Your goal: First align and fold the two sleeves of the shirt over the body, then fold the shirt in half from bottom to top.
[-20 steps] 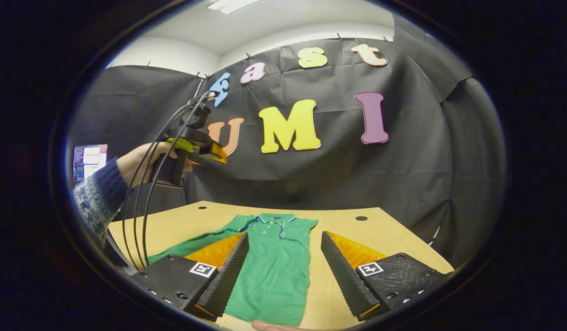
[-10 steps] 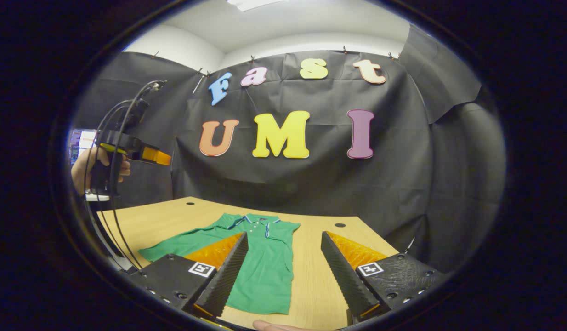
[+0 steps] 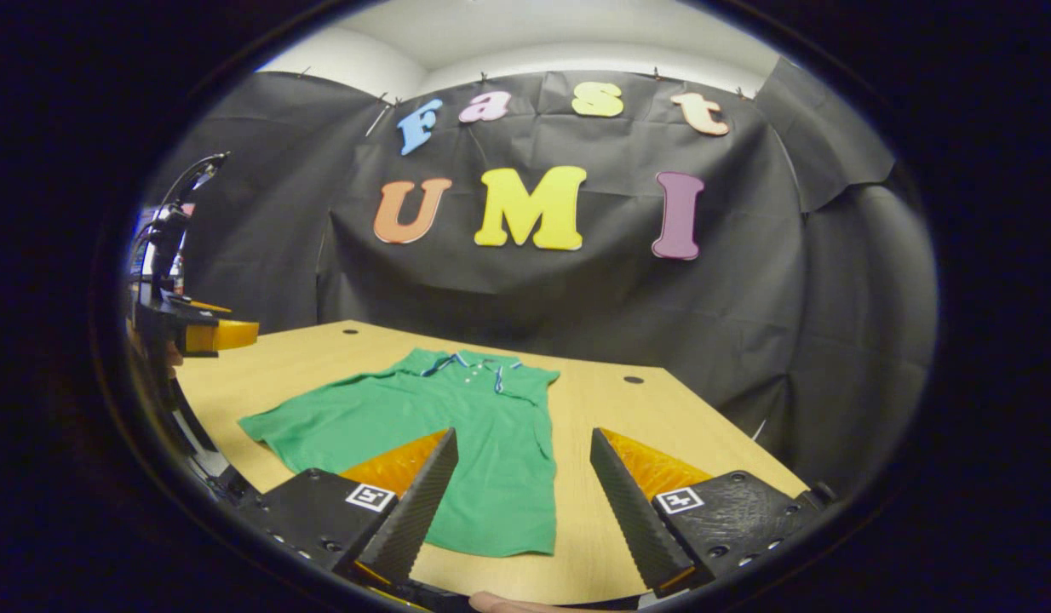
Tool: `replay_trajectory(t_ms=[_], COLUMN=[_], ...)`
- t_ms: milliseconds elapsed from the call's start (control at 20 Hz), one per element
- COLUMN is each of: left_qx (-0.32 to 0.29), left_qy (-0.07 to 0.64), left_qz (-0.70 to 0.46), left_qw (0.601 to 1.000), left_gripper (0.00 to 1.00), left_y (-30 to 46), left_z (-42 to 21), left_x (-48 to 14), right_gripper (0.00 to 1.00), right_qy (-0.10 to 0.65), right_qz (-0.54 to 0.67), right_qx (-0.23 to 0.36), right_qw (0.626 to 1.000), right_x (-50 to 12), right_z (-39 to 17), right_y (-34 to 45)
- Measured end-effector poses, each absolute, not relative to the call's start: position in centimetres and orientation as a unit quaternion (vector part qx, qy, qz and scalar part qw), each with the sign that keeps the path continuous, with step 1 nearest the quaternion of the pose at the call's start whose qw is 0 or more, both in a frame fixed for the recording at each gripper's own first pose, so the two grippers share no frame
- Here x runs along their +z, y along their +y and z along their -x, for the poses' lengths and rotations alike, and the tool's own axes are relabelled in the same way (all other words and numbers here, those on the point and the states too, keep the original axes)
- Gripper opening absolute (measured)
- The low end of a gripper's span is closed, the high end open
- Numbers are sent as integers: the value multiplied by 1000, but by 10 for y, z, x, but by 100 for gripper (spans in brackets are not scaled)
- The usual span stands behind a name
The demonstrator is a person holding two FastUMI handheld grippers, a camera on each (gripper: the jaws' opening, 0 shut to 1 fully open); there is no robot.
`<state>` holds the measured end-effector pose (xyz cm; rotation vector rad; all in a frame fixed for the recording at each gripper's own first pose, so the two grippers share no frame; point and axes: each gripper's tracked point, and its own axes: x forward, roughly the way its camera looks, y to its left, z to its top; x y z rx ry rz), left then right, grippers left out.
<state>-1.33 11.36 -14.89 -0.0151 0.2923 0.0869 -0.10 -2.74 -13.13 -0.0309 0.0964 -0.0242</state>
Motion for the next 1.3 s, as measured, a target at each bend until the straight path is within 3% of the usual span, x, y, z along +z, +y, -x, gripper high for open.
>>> replay_trajectory(t_ms=[450, 950, 1100, 1200, 1300], left_qx=[17, 29, 40, 40, 35], left_qy=[198, 228, 237, 235, 233], left_qz=[49, 39, 44, 44, 48], left_qw=[979, 973, 970, 970, 971], left_gripper=[100, 100, 73, 55, 25], left_y=[106, 116, 119, 114, 109], left_z=[23, 26, 25, 23, 19], left_x=[-229, -240, -238, -249, -248], right_gripper=[95, 95, 95, 75, 47], right_qy=[123, 177, 180, 179, 178], right_qz=[-3, -54, -65, -75, -88], right_qx=[-24, -30, -26, -17, -6], right_qw=[992, 982, 981, 981, 980], right_x=[-197, -232, -235, -234, -232], right_z=[-4, -10, -14, -18, -21], right_y=[-34, -39, -36, -29, -22])
